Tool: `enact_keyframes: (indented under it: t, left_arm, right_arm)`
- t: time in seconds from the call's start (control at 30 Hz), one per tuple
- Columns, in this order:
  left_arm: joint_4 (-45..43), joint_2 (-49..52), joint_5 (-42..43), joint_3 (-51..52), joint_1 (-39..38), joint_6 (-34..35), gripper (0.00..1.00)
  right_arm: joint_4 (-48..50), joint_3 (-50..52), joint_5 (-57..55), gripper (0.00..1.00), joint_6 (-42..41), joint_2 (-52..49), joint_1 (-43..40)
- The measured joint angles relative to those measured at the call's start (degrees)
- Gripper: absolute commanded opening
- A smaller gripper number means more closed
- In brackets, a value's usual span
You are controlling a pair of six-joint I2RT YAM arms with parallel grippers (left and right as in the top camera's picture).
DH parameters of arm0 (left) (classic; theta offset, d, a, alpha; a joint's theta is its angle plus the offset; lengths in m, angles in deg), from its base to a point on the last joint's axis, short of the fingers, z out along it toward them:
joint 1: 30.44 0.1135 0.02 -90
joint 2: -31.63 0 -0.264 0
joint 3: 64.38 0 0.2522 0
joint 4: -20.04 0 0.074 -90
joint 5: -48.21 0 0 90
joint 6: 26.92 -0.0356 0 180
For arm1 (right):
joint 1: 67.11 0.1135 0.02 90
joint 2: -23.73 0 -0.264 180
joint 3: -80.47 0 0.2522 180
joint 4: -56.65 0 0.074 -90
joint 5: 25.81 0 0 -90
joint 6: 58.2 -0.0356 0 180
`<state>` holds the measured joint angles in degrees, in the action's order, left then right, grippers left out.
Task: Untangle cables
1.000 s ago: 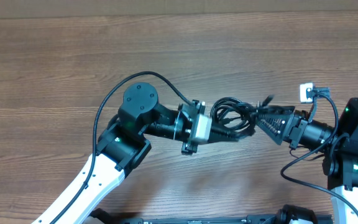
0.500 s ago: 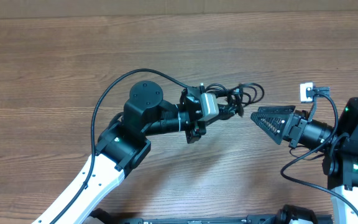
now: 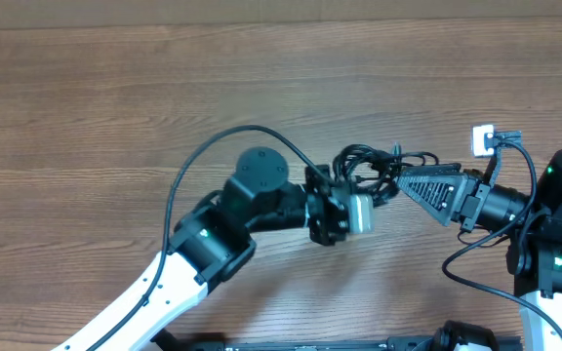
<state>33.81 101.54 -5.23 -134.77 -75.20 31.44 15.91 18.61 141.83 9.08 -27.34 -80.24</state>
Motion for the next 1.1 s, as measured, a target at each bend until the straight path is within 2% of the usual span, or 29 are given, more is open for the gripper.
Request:
enact_keyframes:
  t: [0.23, 0.57, 0.77, 1.0, 1.1]
  left_arm:
    - [-0.50, -0.02, -5.35, 0.00, -1.42, -5.27, 0.04]
    - [-3.06, -0.02, -15.37, 0.00, -1.81, -7.13, 0.04]
    - [-2.93, -0.02, -22.73, 0.00, -1.77, -7.58, 0.04]
    - [-3.30, -0.02, -21.97, 0.00, -1.81, -7.78, 0.04]
    - [-4.28, -0.02, -20.85, 0.00, -2.67, -7.78, 0.04]
  right_arm:
    - [0.02, 0.00, 0.07, 0.69, -1.22, 0.00, 0.00]
    - [0.59, 0.00, 0.20, 0.70, -3.19, 0.00, 0.00]
    - [0.55, 0.00, 0.57, 0.75, -4.11, 0.00, 0.00]
    - [0.59, 0.00, 0.61, 0.75, -5.88, 0.00, 0.00]
    - [0.57, 0.00, 0.63, 0.70, -8.50, 0.00, 0.00]
